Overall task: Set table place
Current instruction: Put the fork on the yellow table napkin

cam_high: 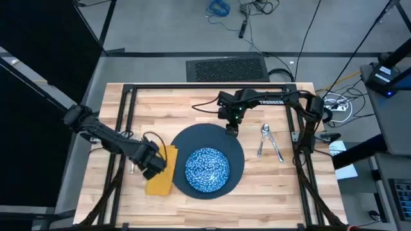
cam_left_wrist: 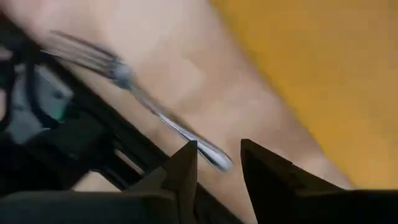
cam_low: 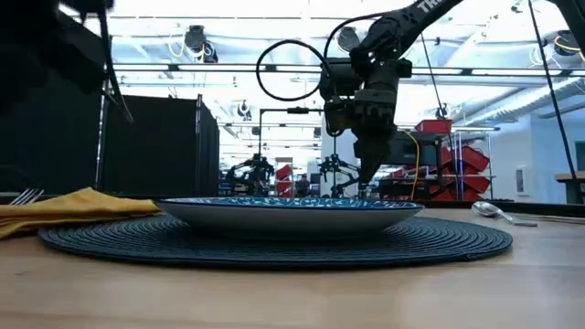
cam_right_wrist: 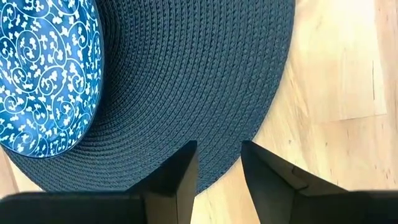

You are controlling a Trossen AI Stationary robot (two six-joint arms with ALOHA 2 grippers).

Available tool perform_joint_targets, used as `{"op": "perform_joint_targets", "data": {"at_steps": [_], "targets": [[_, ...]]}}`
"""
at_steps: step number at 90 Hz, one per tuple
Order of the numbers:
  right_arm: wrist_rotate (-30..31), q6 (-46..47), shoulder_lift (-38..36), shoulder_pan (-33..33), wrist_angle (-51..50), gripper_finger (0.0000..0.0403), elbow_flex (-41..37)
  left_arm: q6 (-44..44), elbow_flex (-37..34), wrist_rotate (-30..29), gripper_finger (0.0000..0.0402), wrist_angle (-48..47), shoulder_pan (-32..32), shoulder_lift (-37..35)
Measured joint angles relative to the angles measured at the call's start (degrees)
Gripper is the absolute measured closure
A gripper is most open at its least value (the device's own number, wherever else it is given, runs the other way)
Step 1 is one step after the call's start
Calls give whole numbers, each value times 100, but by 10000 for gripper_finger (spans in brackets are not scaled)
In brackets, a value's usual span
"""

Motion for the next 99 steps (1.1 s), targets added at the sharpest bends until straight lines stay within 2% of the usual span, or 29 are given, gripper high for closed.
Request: {"op": "perform_joint_targets", "data": {"at_steps": [25, 41, 49, 58, 67, 81, 91, 99], "targets": [[-1, -99, 0, 0, -64, 287, 0, 32, -835, -50, 294, -87, 666, -250], [-2, -109, 0, 0, -72, 287, 0, -364, -846, -404, 294, -57, 707, -1048], [-1, -110, 0, 0, -72, 287, 0, -958, -846, -404, 294, -18, 709, -1448], [0, -111, 0, 2, -72, 287, 0, -1843, -781, -94, 294, 248, 581, -1701], [0, -140, 0, 1, -76, 287, 0, -2269, -774, 69, 294, 907, 268, -1689], [-1, -235, 0, 2, -96, 287, 0, -3027, -878, 70, 294, 1344, -207, -1494], [0, -329, 1, 2, -86, 287, 0, -2874, -949, 102, 294, 1261, -422, -1371], [-1, -393, 2, 2, -49, 287, 0, -1872, -949, 103, 294, 1237, -547, -1353]]}}
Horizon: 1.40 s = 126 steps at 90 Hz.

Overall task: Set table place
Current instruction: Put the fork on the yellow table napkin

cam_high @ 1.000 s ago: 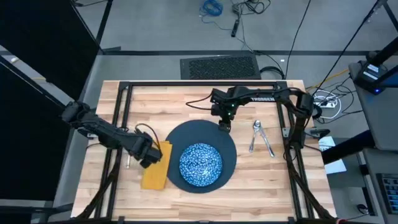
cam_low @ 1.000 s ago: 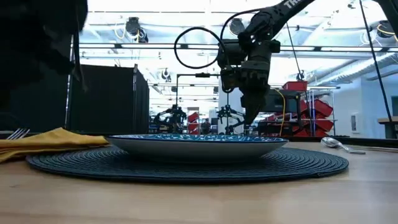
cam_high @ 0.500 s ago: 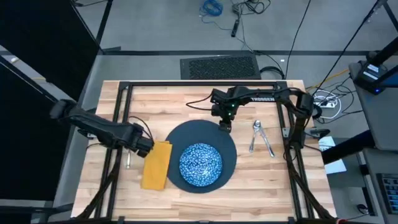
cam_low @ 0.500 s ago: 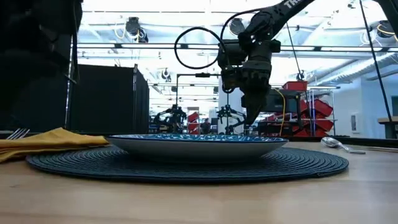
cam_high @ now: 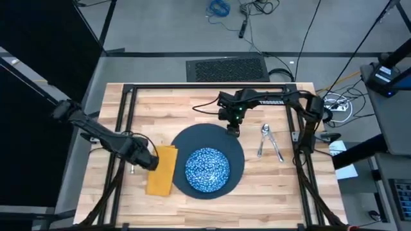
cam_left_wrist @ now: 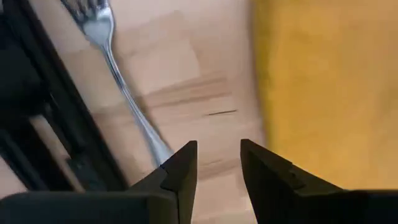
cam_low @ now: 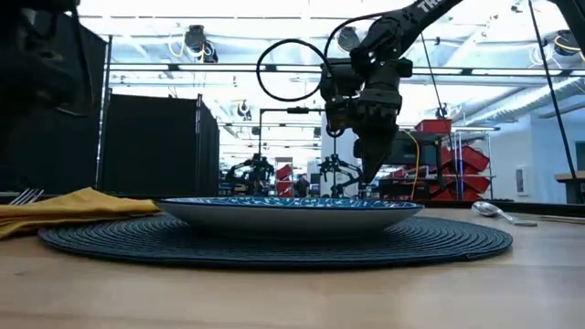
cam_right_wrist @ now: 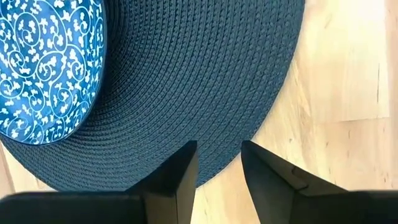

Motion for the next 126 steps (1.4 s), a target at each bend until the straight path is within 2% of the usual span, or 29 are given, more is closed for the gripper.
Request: {"op": "perform_joint_targets", "data": {"at_steps": [22, 36, 56, 77, 97, 103, 111, 126], "targets": [[-1, 17, 0, 8, -45, 287, 0, 2547, 37, -4, 294, -17, -248, 28], [0, 77, 0, 81, -3, 287, 0, 3414, -106, -7, 294, -208, -316, 28], [-1, 137, 0, 246, -21, 287, 0, 3291, -531, 92, 294, 63, -312, 24], [-1, 161, 0, 373, -39, 287, 0, 2318, -706, -398, 294, 416, -82, 114], [-1, 201, 0, 457, -55, 287, 0, 2353, -706, -441, 294, 432, -41, 129], [-1, 241, 0, 468, -56, 287, 0, 2427, -706, -151, 294, 510, -60, 127], [-1, 246, 0, 466, -59, 287, 0, 2610, -673, 527, 294, 804, -218, 127], [-1, 246, 0, 466, -88, 287, 0, 1737, -667, 1790, 294, 648, -663, 127]]}}
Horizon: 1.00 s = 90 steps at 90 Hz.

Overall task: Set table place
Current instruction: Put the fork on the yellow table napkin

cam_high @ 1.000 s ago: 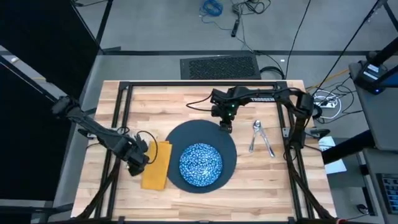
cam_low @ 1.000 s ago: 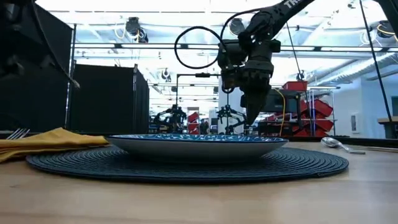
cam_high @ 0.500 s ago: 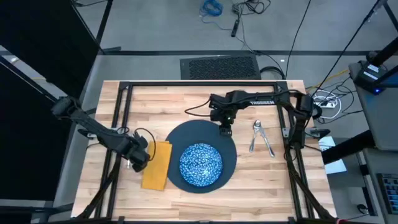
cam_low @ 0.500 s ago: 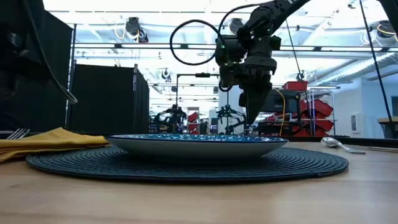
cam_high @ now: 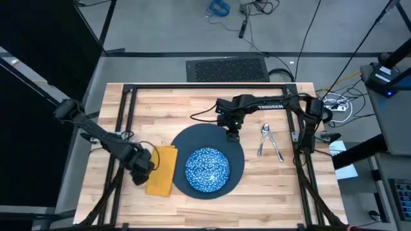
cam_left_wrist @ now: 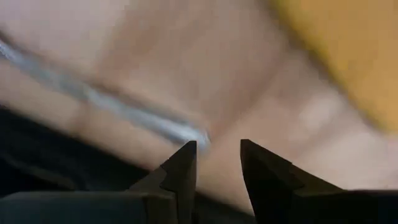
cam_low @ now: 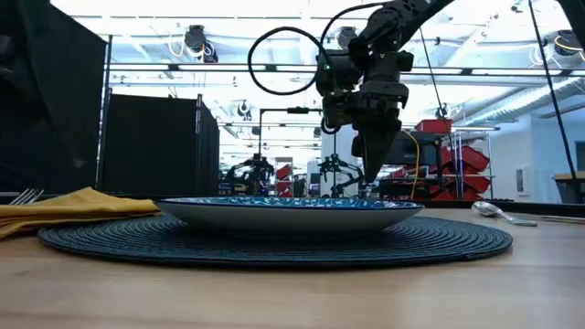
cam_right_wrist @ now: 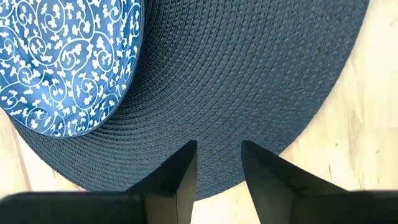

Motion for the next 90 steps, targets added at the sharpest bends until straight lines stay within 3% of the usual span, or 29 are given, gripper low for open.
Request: {"op": "perform_joint_targets", "data": {"at_steps": [8, 30, 42, 61, 90], "targets": [[0, -43, 0, 0, 23, 287, 0, -624, -9, 70, 294, -302, -251, 4], [2, -103, 0, 0, 91, 287, 0, -2251, -13, -939, 294, -254, -385, 217], [2, -106, 0, 18, 69, 287, 0, -3009, -13, -1042, 295, -212, -382, 658], [0, -109, 0, 66, 63, 287, 0, -3094, 7, -1033, 295, -177, -361, 1271], [2, -111, 0, 70, 56, 287, 0, -2781, -4, -1072, 295, 100, -304, 1305]]}}
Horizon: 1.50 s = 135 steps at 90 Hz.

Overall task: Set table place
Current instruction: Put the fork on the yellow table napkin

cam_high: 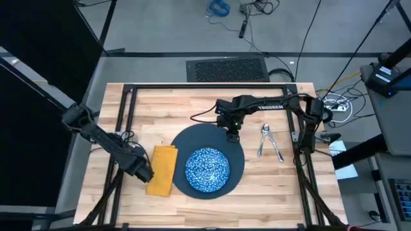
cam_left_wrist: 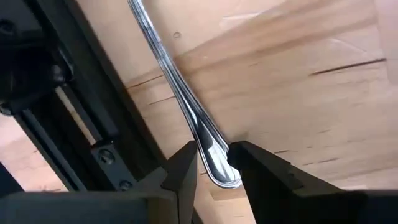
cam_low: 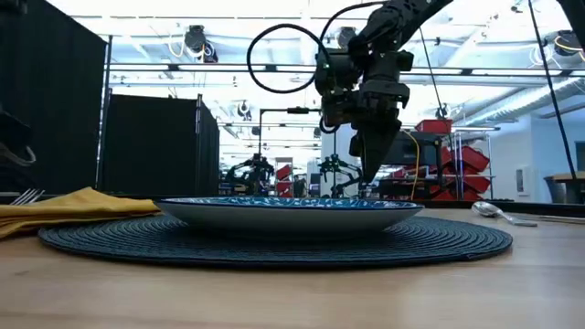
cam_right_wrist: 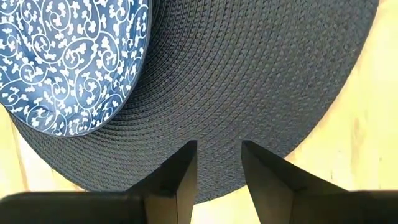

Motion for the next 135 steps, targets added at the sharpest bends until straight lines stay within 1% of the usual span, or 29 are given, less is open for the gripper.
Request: {"op": "perform_joint_targets", "data": {"at_steps": [19, 35, 40, 44, 47, 54, 58, 62, 67, 70, 76, 88, 108, 120, 135], "targets": [[-1, 0, 0, 78, 1, 287, 0, 181, 0, -46, 295, 66, -2, 0], [0, 0, 0, 200, 0, 287, 0, 597, 75, -46, 295, 134, -2, 13], [0, 0, 0, 242, -2, 287, 0, 740, 154, 74, 294, 594, -2, 8], [0, 0, 0, 275, 0, 287, 0, 902, 226, 198, 294, 1470, -12, 5], [0, 0, 0, 301, 2, 287, 0, 1027, 320, 188, 294, 1915, -22, 13], [0, 0, 0, 332, 0, 287, 0, 1282, 349, 266, 294, 2170, -17, 28], [-2, 1, 0, 350, 5, 287, 0, 1310, 407, 210, 294, 2298, -15, 28], [0, 2, 0, 367, 24, 287, 0, 1061, 513, 65, 294, 2138, -21, 37], [1, -22, -1, 359, 42, 287, 0, 837, 532, -47, 295, 1396, 9, 30], [2, -38, -2, 361, 48, 287, 2, 812, 512, -61, 297, 1214, 8, 29], [4, -15, 0, 358, 33, 287, 2, 805, 541, -54, 300, 1415, -17, 6], [4, 0, 0, 357, -41, 287, 2, 703, 544, -22, 302, 1372, -16, -90], [2, 13, -2, 354, 35, 287, 2, 2, 544, -382, 302, 1217, 164, -133], [2, 28, 0, 352, 14, 287, 2, -2, 544, -473, 302, 1239, 297, -142], [2, 24, 0, 352, 0, 287, 2, 198, 544, -477, 302, 1245, 472, -144]]}}
